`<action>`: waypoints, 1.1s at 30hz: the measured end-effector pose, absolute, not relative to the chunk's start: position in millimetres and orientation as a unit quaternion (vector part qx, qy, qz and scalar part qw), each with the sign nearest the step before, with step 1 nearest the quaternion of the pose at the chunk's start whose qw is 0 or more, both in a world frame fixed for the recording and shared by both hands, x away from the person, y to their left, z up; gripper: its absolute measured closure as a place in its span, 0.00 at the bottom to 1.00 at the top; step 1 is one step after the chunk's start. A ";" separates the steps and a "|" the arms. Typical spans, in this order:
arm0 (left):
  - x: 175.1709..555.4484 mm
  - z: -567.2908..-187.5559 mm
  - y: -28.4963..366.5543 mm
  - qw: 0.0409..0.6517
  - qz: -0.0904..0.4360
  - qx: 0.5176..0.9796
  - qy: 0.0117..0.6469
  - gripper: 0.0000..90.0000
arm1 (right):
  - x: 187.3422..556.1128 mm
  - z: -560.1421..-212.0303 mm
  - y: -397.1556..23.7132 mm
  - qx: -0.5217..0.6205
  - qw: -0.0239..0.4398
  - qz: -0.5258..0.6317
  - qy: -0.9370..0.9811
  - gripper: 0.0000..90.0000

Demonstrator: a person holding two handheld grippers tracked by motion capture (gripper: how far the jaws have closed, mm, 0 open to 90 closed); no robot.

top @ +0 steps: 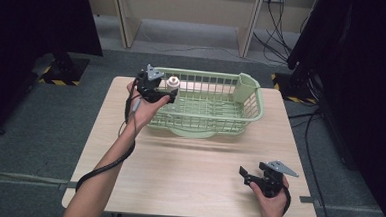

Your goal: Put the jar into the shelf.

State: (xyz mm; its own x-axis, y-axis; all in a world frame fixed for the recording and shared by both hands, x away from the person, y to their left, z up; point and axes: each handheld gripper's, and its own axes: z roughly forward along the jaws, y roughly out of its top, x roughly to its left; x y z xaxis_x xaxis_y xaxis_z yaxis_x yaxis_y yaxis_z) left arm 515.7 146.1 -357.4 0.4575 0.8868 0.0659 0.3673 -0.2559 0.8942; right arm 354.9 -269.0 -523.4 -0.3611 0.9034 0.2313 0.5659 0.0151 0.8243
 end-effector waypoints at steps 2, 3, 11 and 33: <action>513.4 -358.0 147.3 0.437 0.298 0.734 0.427 0.12 | 355.1 -523.4 -269.1 0.533 0.186 0.455 0.689 0.10; 511.8 -358.2 148.0 0.437 0.298 0.734 0.426 0.12 | 355.1 -523.4 -269.1 0.533 0.186 0.455 0.689 0.10; 499.4 -358.6 151.4 0.446 0.296 0.733 0.420 0.12 | 355.0 -523.4 -269.1 0.535 0.185 0.455 0.687 0.10; 452.6 -374.3 167.0 0.474 0.291 0.727 0.403 0.12 | 354.9 -523.3 -268.9 0.535 0.185 0.455 0.687 0.10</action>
State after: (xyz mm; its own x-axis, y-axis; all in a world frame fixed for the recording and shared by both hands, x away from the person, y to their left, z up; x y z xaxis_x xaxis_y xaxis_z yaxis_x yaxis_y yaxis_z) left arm 452.6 167.0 -374.3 0.5059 0.8616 0.0407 0.3106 -0.2260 0.9233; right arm 354.9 -268.9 -523.3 -0.3586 0.9040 0.2328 0.5669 0.0127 0.8237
